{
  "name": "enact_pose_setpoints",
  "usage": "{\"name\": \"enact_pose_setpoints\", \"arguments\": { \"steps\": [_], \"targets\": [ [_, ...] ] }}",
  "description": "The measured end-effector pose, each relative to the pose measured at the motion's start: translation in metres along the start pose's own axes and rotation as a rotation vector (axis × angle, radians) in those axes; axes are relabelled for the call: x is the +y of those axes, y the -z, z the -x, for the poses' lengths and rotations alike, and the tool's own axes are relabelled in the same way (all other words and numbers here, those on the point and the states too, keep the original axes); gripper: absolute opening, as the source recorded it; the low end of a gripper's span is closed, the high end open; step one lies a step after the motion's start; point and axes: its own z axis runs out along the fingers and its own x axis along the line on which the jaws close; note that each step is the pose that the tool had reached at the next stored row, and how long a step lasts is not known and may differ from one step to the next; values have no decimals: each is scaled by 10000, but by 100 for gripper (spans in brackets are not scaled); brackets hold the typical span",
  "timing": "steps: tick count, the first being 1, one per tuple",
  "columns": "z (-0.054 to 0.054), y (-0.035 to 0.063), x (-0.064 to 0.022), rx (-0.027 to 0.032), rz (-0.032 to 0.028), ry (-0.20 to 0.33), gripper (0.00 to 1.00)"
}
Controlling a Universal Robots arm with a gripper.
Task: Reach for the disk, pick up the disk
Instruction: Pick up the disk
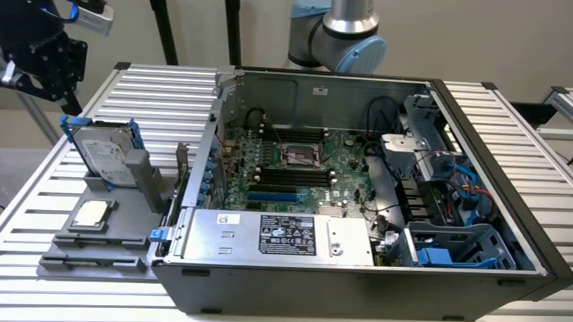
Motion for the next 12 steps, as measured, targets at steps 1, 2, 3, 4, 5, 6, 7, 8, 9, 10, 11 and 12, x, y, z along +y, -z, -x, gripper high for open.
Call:
{"name": "enact_pose_setpoints", "arguments": {
  "steps": [1, 2, 3, 4, 5, 6, 7, 8, 9, 10, 11, 12],
  "targets": [
    [0, 0, 0, 6, -1, 175, 11],
    [0, 0, 0, 12, 0, 358, 11],
    [0, 0, 0, 17, 0, 510, 11],
    [0, 0, 0, 22, 0, 647, 11],
    [0, -1, 0, 26, 0, 774, 11],
    [0, -1, -1, 30, -1, 895, 11],
    [0, -1, -1, 34, -2, 995, 11],
    [1, -1, -3, 37, -2, 1082, 11],
    [2, -1, -5, 40, -3, 1155, 11],
    [3, -1, -7, 42, -4, 1219, 11],
    [3, -2, -11, 43, -8, 1280, 11],
    [3, -2, -13, 44, -11, 1325, 11]
  ]
}}
